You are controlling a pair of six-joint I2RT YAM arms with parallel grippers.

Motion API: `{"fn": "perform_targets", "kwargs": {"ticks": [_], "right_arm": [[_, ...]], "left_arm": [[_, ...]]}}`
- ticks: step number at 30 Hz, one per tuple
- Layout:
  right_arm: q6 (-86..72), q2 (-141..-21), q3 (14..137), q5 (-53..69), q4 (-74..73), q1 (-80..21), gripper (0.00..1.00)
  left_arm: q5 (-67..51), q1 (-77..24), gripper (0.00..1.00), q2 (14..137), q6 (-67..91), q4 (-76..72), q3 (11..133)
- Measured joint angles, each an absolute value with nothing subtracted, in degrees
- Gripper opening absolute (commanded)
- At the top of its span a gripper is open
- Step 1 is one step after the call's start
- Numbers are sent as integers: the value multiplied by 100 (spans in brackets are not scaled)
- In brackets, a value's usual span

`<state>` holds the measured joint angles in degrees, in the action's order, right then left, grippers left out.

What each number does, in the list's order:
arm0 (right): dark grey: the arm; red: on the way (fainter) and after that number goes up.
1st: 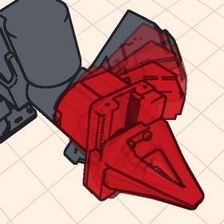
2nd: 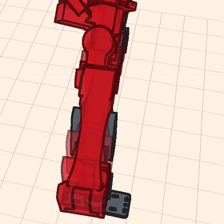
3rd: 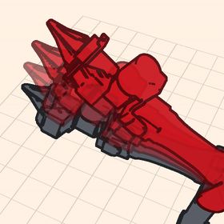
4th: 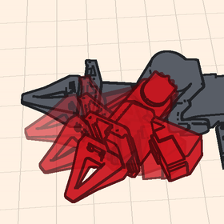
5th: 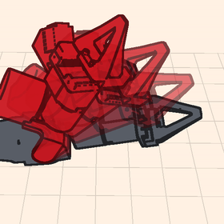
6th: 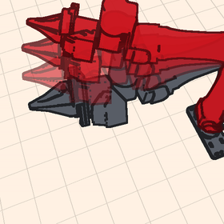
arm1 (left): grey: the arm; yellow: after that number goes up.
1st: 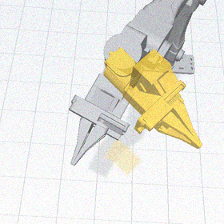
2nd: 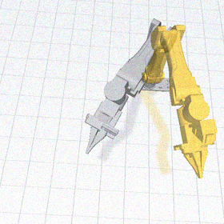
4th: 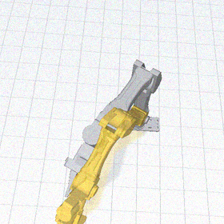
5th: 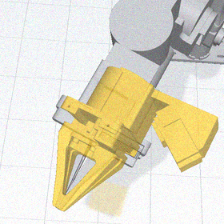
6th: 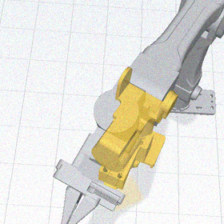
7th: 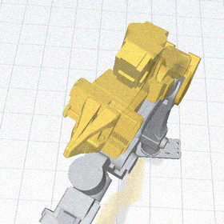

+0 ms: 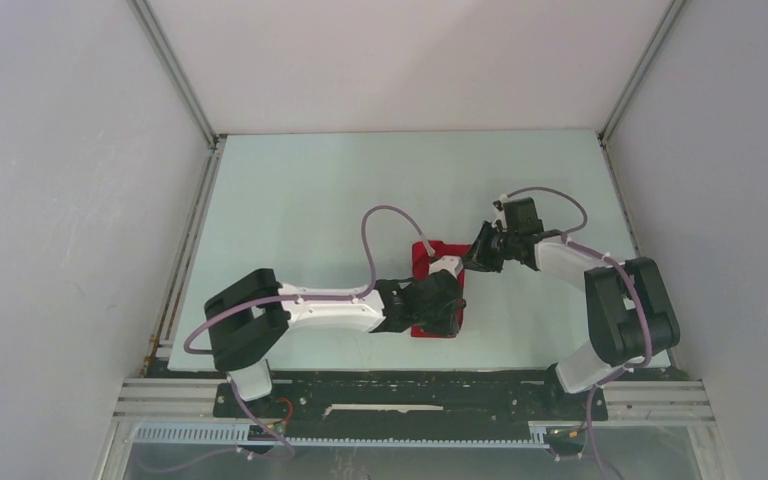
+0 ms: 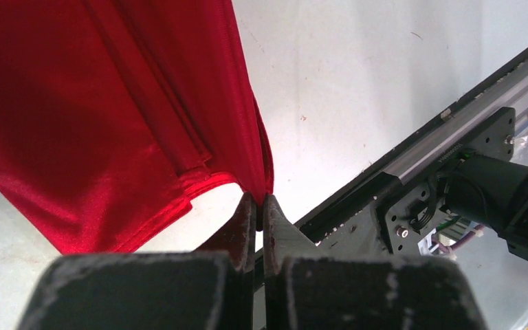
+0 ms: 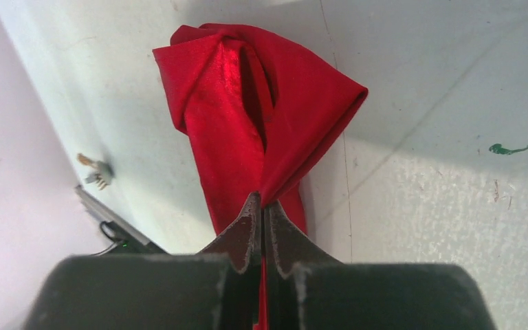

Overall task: Fold the napkin into a case and place the utensils inside
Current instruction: Pick up the 2/3-rectangle-folded napkin from the center of the board, then fold the 2/3-rectangle-folded napkin at the center of the board.

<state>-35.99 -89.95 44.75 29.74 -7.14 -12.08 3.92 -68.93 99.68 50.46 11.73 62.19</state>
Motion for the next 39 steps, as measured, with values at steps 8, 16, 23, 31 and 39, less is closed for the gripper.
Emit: {"fn": "perform_targets", "kwargs": {"ticks": [8,16,23,31,39], "right_arm": [[-3308,-9194,5422,1778,-1938,-2053,0],[-3249,-9732,6316,829,-2770,-2880,0],[-3234,-10363,7244,62,-3509,-3557,0],[-3221,-11183,8259,-381,-4121,-4038,0],[-3225,-11548,8606,-554,-4228,-4209,0]], "left_arm": [[211,-6692,0,9343,5238,23,5052],[84,-6525,0,8899,5400,-1055,3918],[38,-6383,0,8746,5599,-1817,3146],[-64,-6187,6,8665,5815,-2403,2558],[-204,-6158,53,8014,5865,-2246,2156]]}}
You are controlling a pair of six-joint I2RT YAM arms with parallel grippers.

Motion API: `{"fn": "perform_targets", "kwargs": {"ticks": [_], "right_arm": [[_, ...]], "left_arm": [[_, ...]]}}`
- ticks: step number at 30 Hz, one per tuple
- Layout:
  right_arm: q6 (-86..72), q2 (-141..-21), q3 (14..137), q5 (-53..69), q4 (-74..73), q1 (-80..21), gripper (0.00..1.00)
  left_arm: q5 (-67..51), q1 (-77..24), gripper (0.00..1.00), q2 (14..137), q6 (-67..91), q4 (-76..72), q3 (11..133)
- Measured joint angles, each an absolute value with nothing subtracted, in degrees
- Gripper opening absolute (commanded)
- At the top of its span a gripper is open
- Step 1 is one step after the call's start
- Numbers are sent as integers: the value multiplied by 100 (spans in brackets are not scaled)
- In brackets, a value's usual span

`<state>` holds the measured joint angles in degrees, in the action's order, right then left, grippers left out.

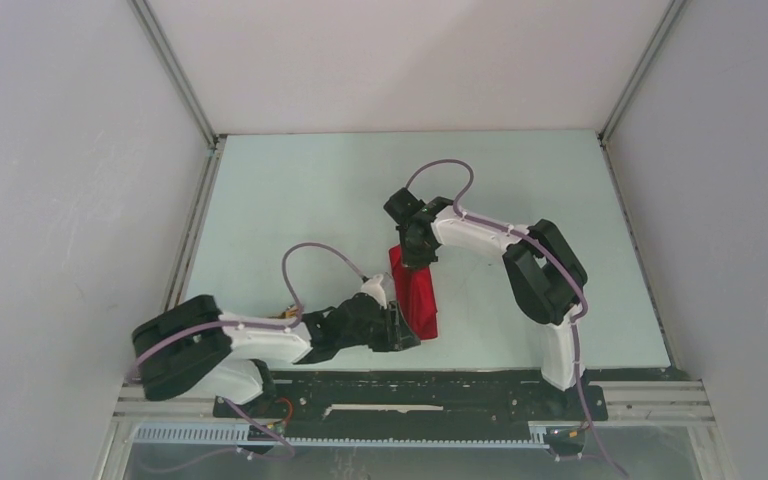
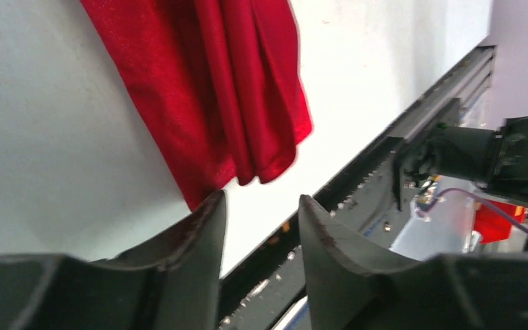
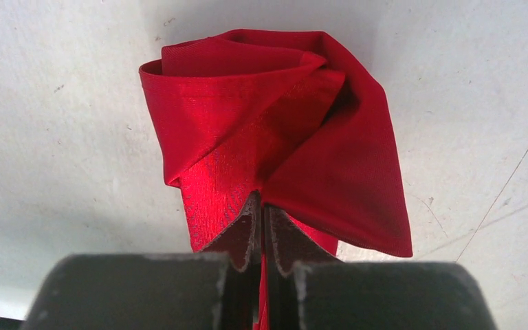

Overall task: Fold the napkin into a case and place the utensils inside
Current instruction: Fold the 2/3-rectangle-folded napkin at the center of the board.

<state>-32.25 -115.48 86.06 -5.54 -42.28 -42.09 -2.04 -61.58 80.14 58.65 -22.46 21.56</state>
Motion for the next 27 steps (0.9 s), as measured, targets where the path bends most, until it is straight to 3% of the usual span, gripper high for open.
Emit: {"fn": "perform_targets", "kwargs": {"ticks": [3,6,11,22,27], "right_arm": [[-3227,-11552,8606,-561,-4226,-4209,0],[-3227,-11552,8606,-558,-4217,-4209,0],[-3247,-11552,8606,-449,-4147,-4209,0],[-3308,-11552,8595,-137,-3946,-4206,0],[-3308,-11552,8565,-99,-3913,-4204,0]], "left_arm": [[-193,-6128,59,7363,5784,-1765,2167],[-228,-5927,74,6746,5701,-1402,2239],[-338,-5271,76,6490,5568,-1208,2408],[-370,-5043,67,8239,4875,-1160,3636],[-342,-4917,51,8844,4676,-1066,4023]]}}
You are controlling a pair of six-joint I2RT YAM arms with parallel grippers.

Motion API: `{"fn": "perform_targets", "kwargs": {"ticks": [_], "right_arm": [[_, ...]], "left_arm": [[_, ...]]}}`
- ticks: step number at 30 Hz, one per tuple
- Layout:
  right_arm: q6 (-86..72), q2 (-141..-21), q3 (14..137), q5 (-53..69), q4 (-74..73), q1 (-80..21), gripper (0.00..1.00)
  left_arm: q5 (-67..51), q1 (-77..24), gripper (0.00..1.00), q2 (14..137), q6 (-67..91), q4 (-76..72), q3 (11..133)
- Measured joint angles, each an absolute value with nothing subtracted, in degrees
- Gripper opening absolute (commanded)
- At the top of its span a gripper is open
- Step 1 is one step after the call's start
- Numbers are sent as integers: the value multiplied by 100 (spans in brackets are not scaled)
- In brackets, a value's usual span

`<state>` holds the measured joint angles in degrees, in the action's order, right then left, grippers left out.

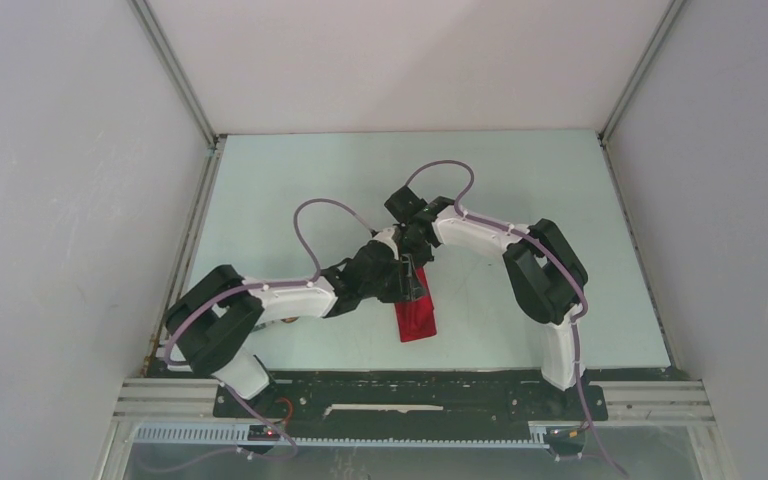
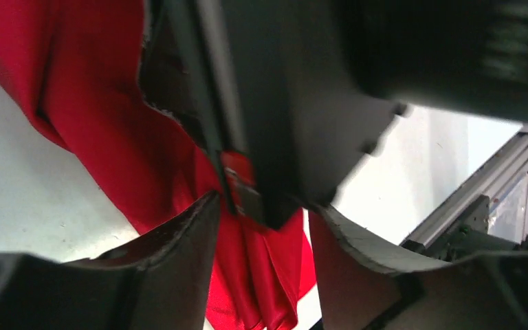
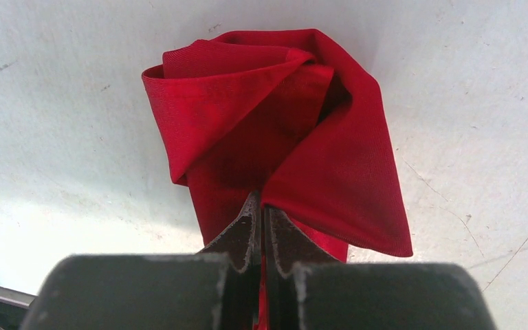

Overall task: Fold the napkin into a case and place the utensils inside
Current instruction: Fold the 2/3-rectangle-folded napkin at the center of the board, then pick up the top corner of the smaller rectangle folded napkin from the center of the board.

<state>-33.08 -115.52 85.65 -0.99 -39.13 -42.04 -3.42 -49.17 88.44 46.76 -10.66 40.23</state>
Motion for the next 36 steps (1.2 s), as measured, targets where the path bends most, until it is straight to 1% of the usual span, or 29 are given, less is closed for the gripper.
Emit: {"fn": "perform_targets", "kwargs": {"ticks": [3,7,8,9,10,11,12,14,17,22,26,30,33,36], "right_arm": [[-3308,-11552,8562,-86,-3911,-4202,0],[-3299,-11552,8549,8,-3850,-4191,0],[-3288,-11552,8547,47,-3833,-4174,0],[-3284,-11552,8545,93,-3811,-4163,4],[-3280,-11552,8538,154,-3791,-4147,10],[-3277,-11550,8527,233,-3760,-4125,18],[-3267,-11544,8508,329,-3728,-4108,28],[-3240,-11507,8431,523,-3651,-4064,40],[-3192,-11299,8248,858,-3562,-4007,53],[-3114,-10468,7734,1354,-3323,-3734,67],[-3122,-9837,7168,1844,-2790,-3299,72],[-3129,-9950,6938,2281,-2287,-2906,73],[-3190,-10178,6805,2502,-1916,-2694,73],[-3321,-10269,6576,2681,-1594,-2604,68]], "left_arm": [[-303,-4842,35,9105,4650,-972,4134],[-213,-4735,18,9181,4781,-856,4106],[-158,-4722,11,9181,4821,-836,4084],[-115,-4681,7,9181,4880,-834,4056],[-69,-4654,4,9181,4936,-829,4018],[-12,-4624,2,9181,4982,-829,3964],[23,-4600,1,9181,5039,-845,3907],[40,-4574,0,9181,5146,-884,3817],[34,-4567,0,9181,5247,-998,3758],[12,-4563,0,9181,5356,-1278,3614],[-25,-4554,0,9181,5404,-1398,3553],[-71,-4554,0,9181,5406,-1446,3535],[-91,-4554,0,9181,5406,-1446,3535],[-130,-4554,0,9181,5406,-1446,3535]]}}
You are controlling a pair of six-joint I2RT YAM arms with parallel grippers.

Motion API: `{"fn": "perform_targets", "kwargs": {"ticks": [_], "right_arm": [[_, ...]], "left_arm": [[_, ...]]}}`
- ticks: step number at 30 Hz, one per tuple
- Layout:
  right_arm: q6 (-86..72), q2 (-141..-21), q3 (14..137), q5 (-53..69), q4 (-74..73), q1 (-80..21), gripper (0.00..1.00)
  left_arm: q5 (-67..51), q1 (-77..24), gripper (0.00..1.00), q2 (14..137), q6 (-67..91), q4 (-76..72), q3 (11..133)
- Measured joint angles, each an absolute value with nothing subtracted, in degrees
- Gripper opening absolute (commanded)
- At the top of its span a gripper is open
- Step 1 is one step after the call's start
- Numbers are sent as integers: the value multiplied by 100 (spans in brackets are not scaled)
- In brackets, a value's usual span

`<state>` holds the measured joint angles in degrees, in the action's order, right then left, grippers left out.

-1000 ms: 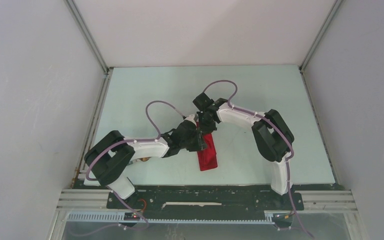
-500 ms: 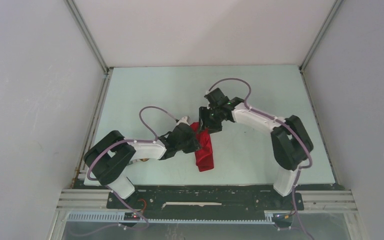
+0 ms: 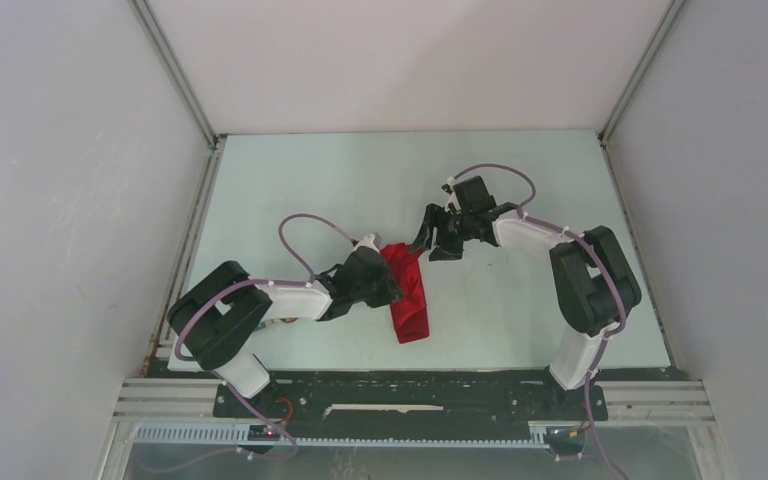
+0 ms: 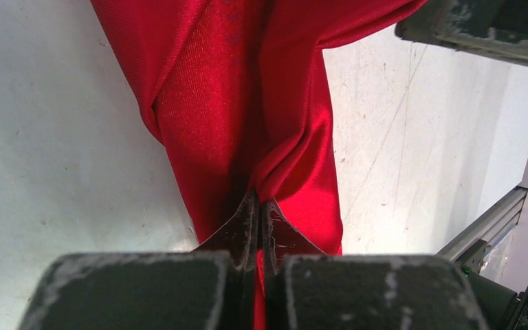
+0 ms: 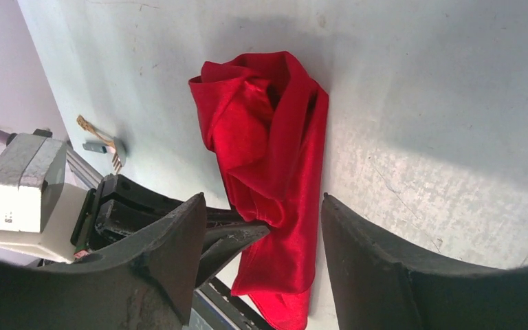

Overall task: Fold the napkin into a case and place the utensils inside
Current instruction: Pick up the top corner of the smaller rectangle folded napkin from the center of the board.

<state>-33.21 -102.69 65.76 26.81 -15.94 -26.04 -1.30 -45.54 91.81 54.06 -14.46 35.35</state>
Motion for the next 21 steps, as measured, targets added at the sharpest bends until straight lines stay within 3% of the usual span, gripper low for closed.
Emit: {"fn": "perform_targets", "kwargs": {"ticks": [5,10,13,16,21], "right_arm": [[-3531,-10440,6420,2941,-1225,-2556,56],[-3686,-10541,6366,3046,-937,-2591,56],[-3734,-10591,6366,3059,-823,-2593,51],[-3789,-10643,6361,3079,-716,-2591,40],[-3929,-10720,6342,3157,-515,-2593,11]], "left_arm": [[-180,-4554,0,9181,5406,-1446,3533],[-200,-4554,0,9183,5406,-1448,3533],[-217,-4554,0,9183,5406,-1446,3533],[-220,-4554,0,9183,5406,-1446,3533],[-220,-4556,0,9183,5404,-1446,3533]]}}
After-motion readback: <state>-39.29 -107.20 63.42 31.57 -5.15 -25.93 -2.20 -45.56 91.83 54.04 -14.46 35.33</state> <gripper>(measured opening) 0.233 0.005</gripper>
